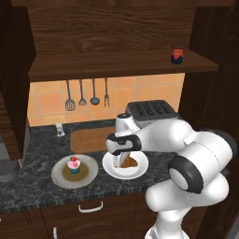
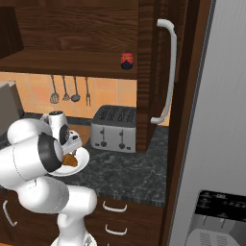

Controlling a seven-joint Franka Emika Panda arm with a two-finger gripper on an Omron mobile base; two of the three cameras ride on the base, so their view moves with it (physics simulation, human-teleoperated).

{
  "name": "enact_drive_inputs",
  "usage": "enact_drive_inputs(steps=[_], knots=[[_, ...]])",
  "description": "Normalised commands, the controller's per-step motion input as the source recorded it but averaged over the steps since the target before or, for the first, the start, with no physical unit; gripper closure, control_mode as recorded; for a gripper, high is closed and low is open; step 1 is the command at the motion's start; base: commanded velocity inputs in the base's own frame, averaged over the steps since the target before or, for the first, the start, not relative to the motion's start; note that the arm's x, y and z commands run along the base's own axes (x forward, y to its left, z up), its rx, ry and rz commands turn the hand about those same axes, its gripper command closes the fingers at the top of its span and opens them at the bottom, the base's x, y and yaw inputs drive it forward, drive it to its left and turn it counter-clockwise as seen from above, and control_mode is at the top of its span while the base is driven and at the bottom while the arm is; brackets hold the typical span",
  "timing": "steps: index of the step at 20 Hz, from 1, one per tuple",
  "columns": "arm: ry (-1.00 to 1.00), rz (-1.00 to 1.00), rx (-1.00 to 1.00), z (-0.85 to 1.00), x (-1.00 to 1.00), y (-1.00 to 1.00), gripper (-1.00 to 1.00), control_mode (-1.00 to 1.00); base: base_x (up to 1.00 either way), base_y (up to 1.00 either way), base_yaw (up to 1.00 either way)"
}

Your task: From the different types of pastries on the counter, select a croissant and place it on the cutting board. Then retrieve a jar of jam from the cabinet and place it alongside the croissant on the cutting board.

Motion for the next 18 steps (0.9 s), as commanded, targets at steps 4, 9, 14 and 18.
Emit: enact_drive_inputs(steps=[4, 9, 14, 18], knots=[[0.0, 0.0, 0.01, -0.06, 0.0, 0.04, -1.0, -1.0, 0.0, 0.0, 0.0], [0.0, 0.0, 0.07, -0.3, 0.0, 0.3, 1.0, -1.0, 0.0, 0.0, 0.0], [0.0, 0.0, 0.0, 0.0, -0.01, 0.0, 1.0, -1.0, 0.0, 0.0, 0.0], [-0.01, 0.0, 0.0, 0.09, 0.0, 0.0, 1.0, -1.0, 0.0, 0.0, 0.0]])
